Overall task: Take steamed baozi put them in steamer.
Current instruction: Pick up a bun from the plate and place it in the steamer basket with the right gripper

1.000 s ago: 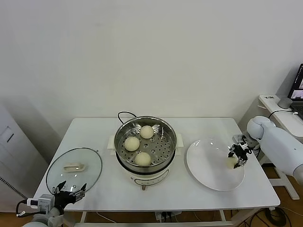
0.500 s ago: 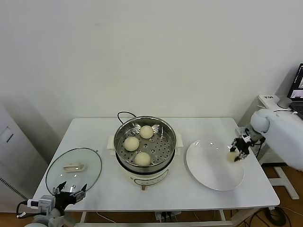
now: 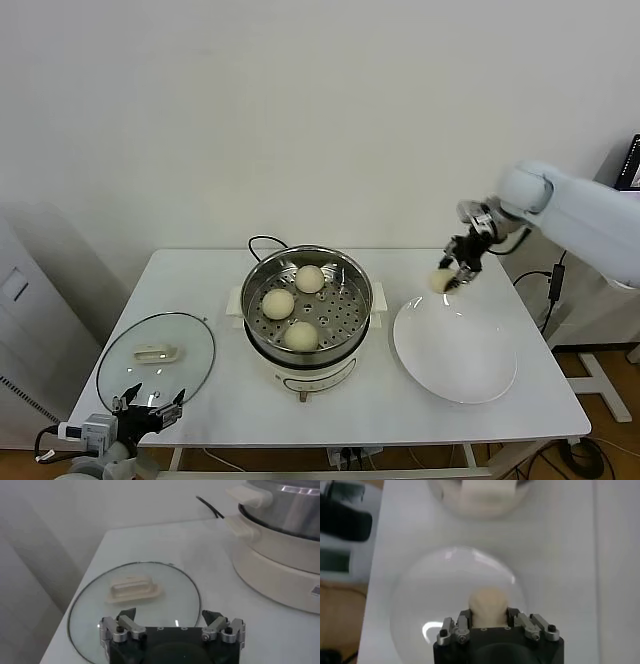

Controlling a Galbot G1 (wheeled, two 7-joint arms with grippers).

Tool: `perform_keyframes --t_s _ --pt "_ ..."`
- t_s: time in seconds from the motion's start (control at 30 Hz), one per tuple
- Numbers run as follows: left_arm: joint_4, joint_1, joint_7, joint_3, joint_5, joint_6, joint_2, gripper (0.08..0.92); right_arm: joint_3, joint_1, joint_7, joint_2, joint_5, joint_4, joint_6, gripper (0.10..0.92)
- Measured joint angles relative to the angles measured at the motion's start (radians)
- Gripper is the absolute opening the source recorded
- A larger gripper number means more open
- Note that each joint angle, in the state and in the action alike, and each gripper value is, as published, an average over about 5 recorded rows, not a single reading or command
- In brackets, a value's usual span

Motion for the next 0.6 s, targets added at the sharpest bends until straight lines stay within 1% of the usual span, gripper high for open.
perform_keyframes --t_s 0.27,0.33,0.47,0.6 --pt "0.0 -0.001 0.0 0.002 0.0 -0.001 0.002 0.823 -0.113 0.122 0.048 0.101 0.185 0.05 -0.109 0.441" --pt "0.0 -0.002 0.0 0.002 0.0 -0.001 0.002 0.823 -0.13 0.137 0.065 0.125 0.223 0.06 -0.133 0.453" --pt "-0.001 -0.002 0.0 0.002 0.001 -0.001 0.002 0.823 -0.156 0.155 0.102 0.173 0.284 0.072 -0.175 0.48" --pt "0.0 -0.003 0.0 0.002 0.001 -0.001 0.002 0.823 -0.169 0.158 0.129 0.219 0.321 0.073 -0.202 0.483"
